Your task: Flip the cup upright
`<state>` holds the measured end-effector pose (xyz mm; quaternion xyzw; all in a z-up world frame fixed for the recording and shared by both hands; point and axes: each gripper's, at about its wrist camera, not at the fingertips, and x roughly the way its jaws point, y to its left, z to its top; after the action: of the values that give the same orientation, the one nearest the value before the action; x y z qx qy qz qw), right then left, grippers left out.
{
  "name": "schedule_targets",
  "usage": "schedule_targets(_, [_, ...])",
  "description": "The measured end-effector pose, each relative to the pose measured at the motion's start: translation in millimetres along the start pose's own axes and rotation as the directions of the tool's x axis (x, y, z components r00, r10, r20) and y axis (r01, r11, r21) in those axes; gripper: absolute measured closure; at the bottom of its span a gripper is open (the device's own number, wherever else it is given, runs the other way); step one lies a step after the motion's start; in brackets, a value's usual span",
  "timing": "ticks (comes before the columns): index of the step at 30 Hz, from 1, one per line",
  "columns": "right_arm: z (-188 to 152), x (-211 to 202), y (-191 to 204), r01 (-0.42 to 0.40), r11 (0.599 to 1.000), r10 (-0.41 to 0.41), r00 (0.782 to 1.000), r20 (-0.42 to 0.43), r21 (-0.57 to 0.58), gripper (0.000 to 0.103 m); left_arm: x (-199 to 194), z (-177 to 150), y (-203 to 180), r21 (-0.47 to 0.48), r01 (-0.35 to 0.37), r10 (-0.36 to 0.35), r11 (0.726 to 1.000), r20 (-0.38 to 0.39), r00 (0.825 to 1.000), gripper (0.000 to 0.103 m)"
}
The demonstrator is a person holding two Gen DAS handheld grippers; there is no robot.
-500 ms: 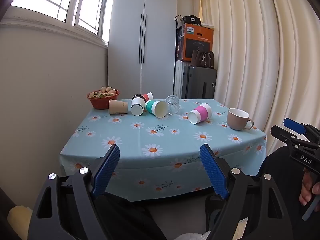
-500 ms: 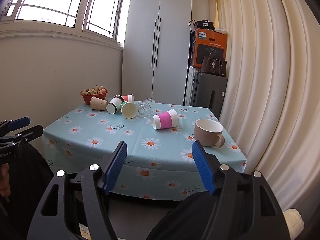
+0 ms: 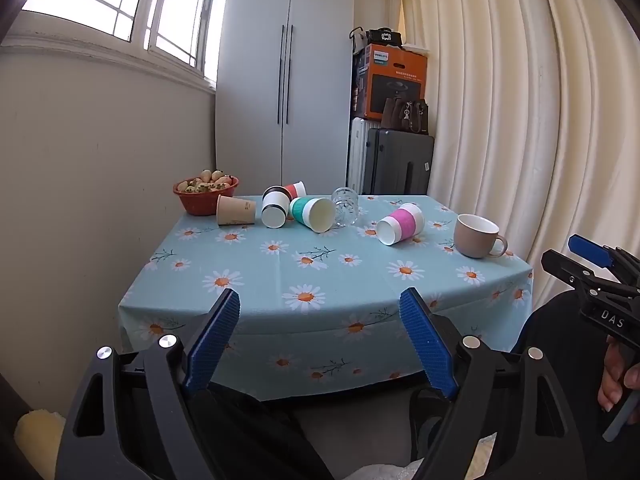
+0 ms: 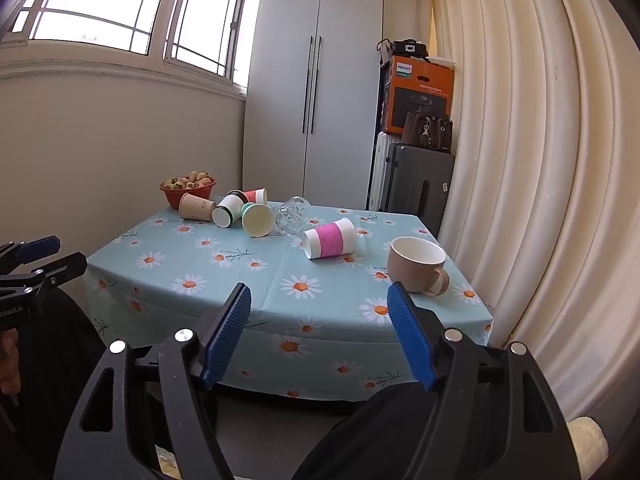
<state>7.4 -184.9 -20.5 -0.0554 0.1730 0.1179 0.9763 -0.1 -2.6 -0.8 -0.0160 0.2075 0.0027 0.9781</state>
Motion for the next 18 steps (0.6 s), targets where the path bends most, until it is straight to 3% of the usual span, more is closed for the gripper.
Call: schedule_targets(18, [-0.6, 3.8, -2.7, 0.001, 1.000, -0.001, 1.000, -0.004, 0.001, 0.033, 1.9, -2.5, 1.3, -0.004, -0.001, 0.001, 1.000, -0.003, 1.000, 0.023])
